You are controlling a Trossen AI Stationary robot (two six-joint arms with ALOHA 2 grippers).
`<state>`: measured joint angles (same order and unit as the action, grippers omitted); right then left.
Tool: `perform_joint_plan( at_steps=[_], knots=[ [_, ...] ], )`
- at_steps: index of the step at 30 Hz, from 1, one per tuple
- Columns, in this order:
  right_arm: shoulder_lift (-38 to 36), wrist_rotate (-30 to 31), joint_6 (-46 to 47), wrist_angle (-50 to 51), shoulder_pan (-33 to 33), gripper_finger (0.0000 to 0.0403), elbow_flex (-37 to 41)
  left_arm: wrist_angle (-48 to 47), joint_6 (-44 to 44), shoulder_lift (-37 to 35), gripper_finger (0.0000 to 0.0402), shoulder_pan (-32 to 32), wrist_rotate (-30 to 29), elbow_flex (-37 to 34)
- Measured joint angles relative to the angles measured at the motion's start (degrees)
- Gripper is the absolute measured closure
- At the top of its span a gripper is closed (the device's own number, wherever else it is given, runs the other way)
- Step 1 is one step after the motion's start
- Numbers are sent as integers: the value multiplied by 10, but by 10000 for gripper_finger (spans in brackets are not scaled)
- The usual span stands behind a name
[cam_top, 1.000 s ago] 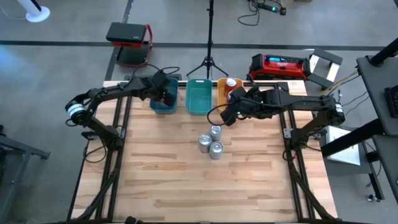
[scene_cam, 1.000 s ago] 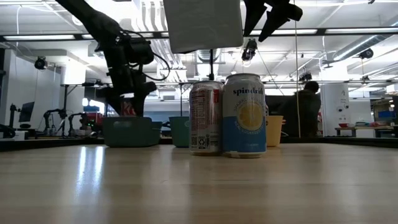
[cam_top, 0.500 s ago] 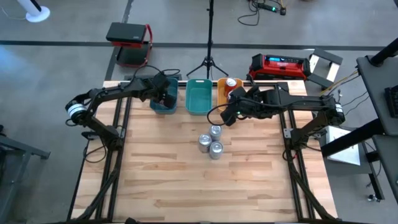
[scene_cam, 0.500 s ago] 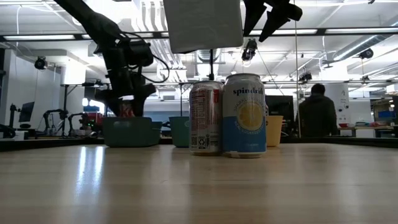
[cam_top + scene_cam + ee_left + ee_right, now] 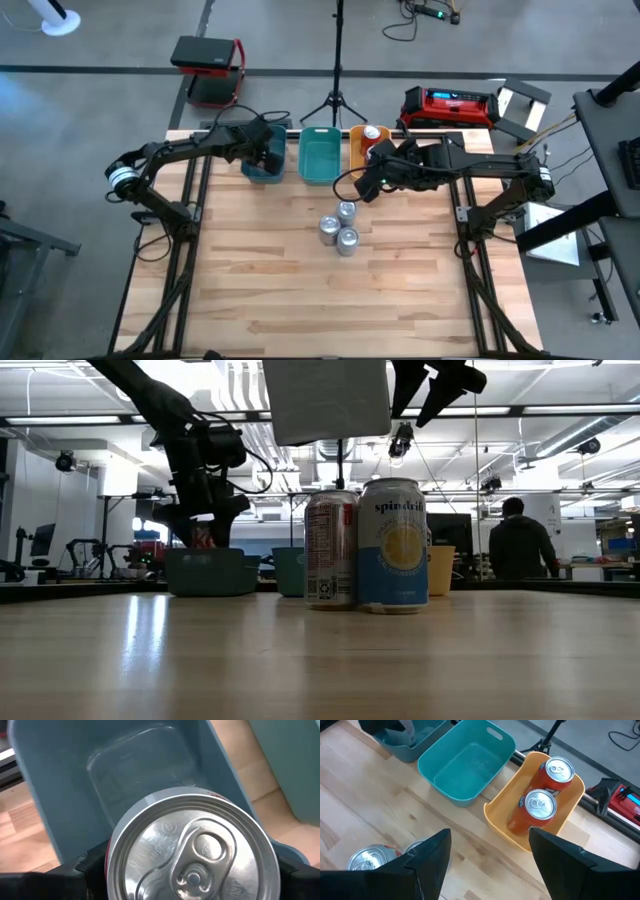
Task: Sort soda cans
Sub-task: Put the left red-silver soda can into the blue bin, then put the red-silver soda can into the blue bin
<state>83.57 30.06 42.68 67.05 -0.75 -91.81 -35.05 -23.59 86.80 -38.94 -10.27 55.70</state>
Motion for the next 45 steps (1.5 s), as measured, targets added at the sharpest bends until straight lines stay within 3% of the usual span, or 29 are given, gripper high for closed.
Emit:
perform_joint_plan(
  at_steps=[22,34,45],
  knots=[
    [0,0,4,0,0,116,0,-10,6,0,68,1,17,7],
    [0,0,2,2,0,106,0,-127,29,-4,77,1,16,94],
    [0,0,-2,8,0,103,0,-150,64,-60,77,34,2,180]
  ],
)
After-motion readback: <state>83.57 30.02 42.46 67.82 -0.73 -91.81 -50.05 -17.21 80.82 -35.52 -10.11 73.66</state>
